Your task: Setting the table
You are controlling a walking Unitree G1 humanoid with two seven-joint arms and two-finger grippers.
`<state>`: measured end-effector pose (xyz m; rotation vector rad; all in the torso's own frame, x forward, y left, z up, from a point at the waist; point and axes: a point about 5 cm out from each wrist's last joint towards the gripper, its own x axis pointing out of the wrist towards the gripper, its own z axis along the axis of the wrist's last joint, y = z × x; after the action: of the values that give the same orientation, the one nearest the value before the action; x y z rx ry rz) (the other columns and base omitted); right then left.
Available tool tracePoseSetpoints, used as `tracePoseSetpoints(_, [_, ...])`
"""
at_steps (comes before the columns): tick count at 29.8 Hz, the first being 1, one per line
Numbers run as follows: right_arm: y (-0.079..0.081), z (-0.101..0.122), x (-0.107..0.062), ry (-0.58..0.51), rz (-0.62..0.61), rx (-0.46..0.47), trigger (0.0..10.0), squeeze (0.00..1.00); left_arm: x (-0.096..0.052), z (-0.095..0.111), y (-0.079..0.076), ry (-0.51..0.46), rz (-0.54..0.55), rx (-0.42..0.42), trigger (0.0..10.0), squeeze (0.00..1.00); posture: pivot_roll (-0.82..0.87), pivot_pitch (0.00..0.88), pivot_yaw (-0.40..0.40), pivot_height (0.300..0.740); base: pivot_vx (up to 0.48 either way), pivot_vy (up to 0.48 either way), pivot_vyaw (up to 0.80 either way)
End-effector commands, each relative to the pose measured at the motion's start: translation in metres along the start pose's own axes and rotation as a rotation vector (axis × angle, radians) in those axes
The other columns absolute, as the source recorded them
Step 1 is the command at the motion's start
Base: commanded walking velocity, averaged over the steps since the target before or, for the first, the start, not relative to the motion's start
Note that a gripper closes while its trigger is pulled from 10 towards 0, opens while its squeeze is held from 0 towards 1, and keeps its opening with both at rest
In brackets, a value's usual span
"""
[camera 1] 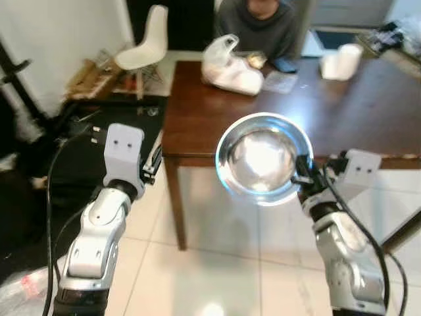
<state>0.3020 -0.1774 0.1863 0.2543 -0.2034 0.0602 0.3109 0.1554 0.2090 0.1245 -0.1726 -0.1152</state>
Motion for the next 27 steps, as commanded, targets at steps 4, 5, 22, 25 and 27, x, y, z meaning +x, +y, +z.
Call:
tracePoseSetpoints(4, [-0.0048, 0.0018, -0.0021, -0.019, -0.023, -0.002, 10.0, 0.00, 0.0010, -0.0028, -0.0037, 0.015, -0.020, -0.004, 10.0, 0.00, -0.10, 0.000, 0.103, 0.740, -0.071, 0.000, 0.00])
tracePoseSetpoints(5, [-0.0048, 0.0019, -0.0014, -0.019, -0.024, 0.000, 10.0, 0.00, 0.0010, -0.0037, -0.0048, 0.021, -0.027, -0.002, 10.0, 0.00, -0.10, 0.000, 0.104, 0.740, 0.000, 0.000, 0.00])
tracePoseSetpoints(22, [-0.0084, 0.0011, 0.0008, -0.013, -0.041, 0.016, 10.0, 0.00, -0.0005, -0.0083, -0.0082, 0.050, -0.052, 0.001, 10.0, 0.00, -0.09, 0.000, 0.101, 0.740, 0.000, 0.000, -0.70])
tracePoseSetpoints(25, [-0.0086, 0.0005, 0.0009, -0.008, -0.040, 0.017, 10.0, 0.00, -0.0021, -0.0101, -0.0085, 0.058, -0.050, -0.002, 10.0, 0.00, -0.09, 0.000, 0.099, 0.740, 0.000, 0.000, -0.79])
tracePoseSetpoints(27, [-0.0085, 0.0003, 0.0008, -0.007, -0.040, 0.017, 10.0, 0.00, -0.0024, -0.0105, -0.0085, 0.060, -0.049, -0.003, 10.0, 0.00, -0.09, 0.000, 0.099, 0.740, 0.000, 0.000, -0.79])
